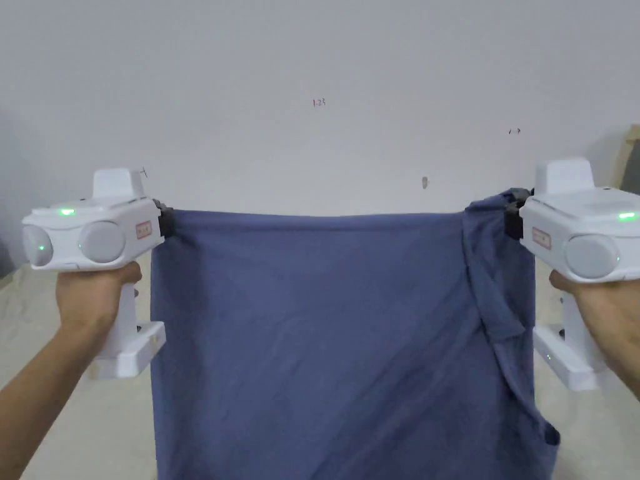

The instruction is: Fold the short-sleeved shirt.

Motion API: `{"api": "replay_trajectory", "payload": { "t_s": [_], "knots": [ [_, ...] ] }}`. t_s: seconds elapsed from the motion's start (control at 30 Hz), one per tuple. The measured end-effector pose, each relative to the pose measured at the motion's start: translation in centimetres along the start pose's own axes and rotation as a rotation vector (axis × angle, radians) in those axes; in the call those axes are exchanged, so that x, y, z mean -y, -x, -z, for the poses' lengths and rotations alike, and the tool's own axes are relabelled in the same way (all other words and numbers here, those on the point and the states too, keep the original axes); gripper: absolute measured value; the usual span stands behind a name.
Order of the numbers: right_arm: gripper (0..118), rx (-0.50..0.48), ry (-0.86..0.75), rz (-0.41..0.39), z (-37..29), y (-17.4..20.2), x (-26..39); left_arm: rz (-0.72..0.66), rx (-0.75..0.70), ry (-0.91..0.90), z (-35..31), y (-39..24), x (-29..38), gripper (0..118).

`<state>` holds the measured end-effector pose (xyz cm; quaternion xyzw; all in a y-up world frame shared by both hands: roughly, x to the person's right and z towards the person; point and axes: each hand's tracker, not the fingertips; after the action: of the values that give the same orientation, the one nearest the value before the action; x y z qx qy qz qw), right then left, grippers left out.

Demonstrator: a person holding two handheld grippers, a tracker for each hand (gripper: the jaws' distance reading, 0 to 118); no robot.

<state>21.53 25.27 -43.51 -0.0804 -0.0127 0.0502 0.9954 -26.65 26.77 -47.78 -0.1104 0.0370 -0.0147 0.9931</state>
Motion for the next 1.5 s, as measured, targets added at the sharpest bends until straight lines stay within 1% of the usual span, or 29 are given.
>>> {"api": "replay_trajectory", "payload": {
  "t_s": [0.07,0.17,0.23,0.37,0.43,0.5,0.63,0.77,0.93,1.07,1.2,1.27,1.37,1.43,1.5],
  "knots": [
    [2,-0.010,-0.069,-0.002,0.5,0.0,-3.6,0.004,-0.027,-0.062,-0.6,-0.1,-3.2,3],
    [2,-0.040,-0.139,0.039,1.8,-0.3,-8.0,-0.001,-0.060,-0.137,-0.3,0.5,-7.3,3],
    [2,-0.048,-0.173,0.038,2.4,-0.4,-10.3,-0.019,-0.065,-0.175,-0.3,0.7,-9.1,3],
    [3,-0.048,-0.221,0.015,4.2,-0.3,-12.5,-0.030,-0.077,-0.219,1.5,0.5,-11.1,3],
    [3,-0.058,-0.234,0.034,5.2,-0.3,-12.8,-0.037,-0.078,-0.228,2.5,0.3,-11.1,3],
    [3,-0.065,-0.236,0.033,6.4,-0.2,-12.2,-0.041,-0.087,-0.234,3.1,0.5,-10.4,3],
    [3,-0.075,-0.185,0.043,8.6,0.0,-8.4,-0.028,-0.081,-0.172,6.5,0.2,-6.5,3],
    [3,-0.079,-0.086,0.039,11.6,0.1,-3.0,-0.005,-0.068,-0.089,10.4,-0.2,-0.8,3],
    [3,-0.117,0.049,0.080,14.3,0.0,5.7,0.013,-0.048,0.049,13.0,-1.2,8.0,3],
    [3,-0.137,0.168,0.110,14.2,0.4,12.4,0.018,-0.040,0.175,14.1,-1.0,15.3,3],
    [3,-0.188,0.275,0.133,12.6,0.8,19.8,0.021,-0.038,0.286,12.3,-0.4,22.2,3],
    [3,-0.199,0.331,0.161,10.5,1.0,23.2,0.004,-0.039,0.351,9.6,-0.5,24.9,3],
    [3,-0.211,0.417,0.196,6.3,1.0,27.8,-0.020,-0.026,0.428,5.3,0.1,28.8,3],
    [3,-0.233,0.473,0.218,2.1,1.5,29.8,-0.044,-0.032,0.484,1.3,0.2,31.4,3],
    [3,-0.239,0.510,0.239,-1.4,1.3,31.9,-0.060,-0.031,0.536,-1.0,1.3,34.8,3]
  ]
}}
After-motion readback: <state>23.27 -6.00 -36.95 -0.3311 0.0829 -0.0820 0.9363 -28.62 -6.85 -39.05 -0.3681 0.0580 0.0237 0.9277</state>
